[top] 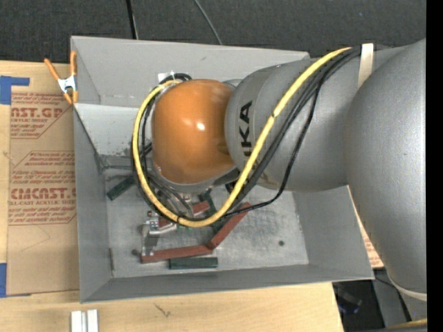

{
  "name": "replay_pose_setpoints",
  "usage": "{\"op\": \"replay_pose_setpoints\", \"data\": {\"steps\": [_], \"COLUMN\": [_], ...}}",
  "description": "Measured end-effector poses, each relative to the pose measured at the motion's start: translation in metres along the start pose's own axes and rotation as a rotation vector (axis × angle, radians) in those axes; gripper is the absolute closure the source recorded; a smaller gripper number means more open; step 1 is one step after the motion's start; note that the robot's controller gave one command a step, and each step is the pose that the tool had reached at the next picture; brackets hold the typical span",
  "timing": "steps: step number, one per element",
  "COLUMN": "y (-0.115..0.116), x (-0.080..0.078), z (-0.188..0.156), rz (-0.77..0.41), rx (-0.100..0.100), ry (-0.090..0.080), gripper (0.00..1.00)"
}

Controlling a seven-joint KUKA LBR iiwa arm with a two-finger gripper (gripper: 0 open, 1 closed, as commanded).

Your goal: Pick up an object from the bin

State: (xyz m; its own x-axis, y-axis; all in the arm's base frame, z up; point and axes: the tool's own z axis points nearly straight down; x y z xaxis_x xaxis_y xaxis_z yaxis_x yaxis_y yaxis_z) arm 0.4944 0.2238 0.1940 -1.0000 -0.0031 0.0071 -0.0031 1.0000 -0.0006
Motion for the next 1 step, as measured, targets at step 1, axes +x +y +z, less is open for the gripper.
{"op": "replay_pose_setpoints", "data": {"steps": [1], "y": [-0.001], "x": [-0.0022], "z": [-0.0039], "rz": [0.003], "rx": [-0.002], "ry": [-0.007], "gripper": [0.0]}}
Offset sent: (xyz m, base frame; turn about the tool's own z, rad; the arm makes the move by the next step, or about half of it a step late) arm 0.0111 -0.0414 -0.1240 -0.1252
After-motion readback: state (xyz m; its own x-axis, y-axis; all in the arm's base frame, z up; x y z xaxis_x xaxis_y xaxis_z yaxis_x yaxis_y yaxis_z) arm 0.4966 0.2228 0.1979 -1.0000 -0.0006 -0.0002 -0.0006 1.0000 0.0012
